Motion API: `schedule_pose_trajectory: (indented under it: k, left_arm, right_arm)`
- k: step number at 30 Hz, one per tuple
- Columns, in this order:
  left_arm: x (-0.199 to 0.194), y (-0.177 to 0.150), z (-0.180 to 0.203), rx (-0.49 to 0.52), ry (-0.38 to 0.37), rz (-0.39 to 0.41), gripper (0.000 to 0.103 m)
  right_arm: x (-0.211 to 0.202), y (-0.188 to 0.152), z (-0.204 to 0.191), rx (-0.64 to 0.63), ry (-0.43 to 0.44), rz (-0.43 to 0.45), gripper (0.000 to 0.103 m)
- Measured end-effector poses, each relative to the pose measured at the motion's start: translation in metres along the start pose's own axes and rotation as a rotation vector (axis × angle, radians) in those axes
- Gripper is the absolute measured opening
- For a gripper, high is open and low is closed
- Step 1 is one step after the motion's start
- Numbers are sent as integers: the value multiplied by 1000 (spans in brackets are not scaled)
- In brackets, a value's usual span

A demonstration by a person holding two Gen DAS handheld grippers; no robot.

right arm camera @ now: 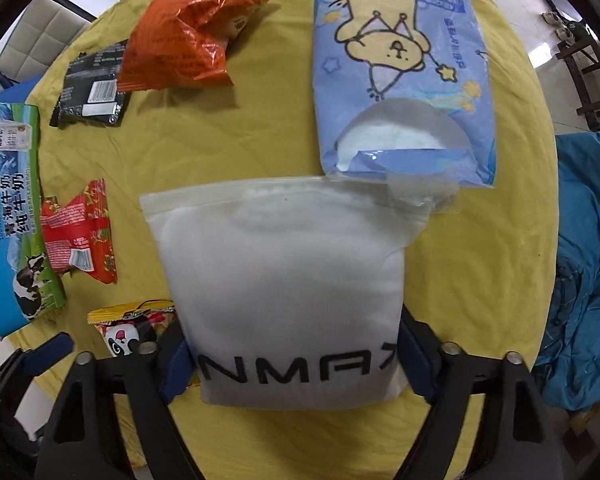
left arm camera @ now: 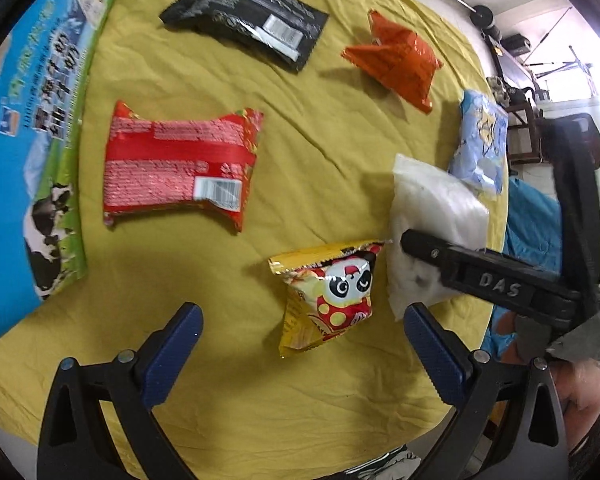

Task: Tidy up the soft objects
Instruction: 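Grasp the white NMAX pouch with the right tool while the left tool grasps the yellow panda bag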

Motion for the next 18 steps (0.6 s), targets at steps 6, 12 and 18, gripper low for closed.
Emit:
schedule_pose_trajectory:
  k: [6, 12, 18]
  left_arm:
    - [18, -2, 6, 40, 12, -41, 103]
    - [44, -6, 18, 54, 8, -83, 103]
    - [60, -7, 23, 72, 31, -102, 83]
  right_arm:
    - [-20, -10, 35, 16, -76, 47, 78]
    - [-18, -25, 70, 60, -108, 46, 78]
    - [-11, -35, 96, 69, -111, 60, 78]
Point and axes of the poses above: each gripper's, at about its wrist camera, not at the fingertips, and x roughly the way its jaws point, z to its right, y to its top, the point moved 5 cm from there along x, roughly the way its jaws point, and after that the axes turned 8 degrees about x, right-handed, at the moved point
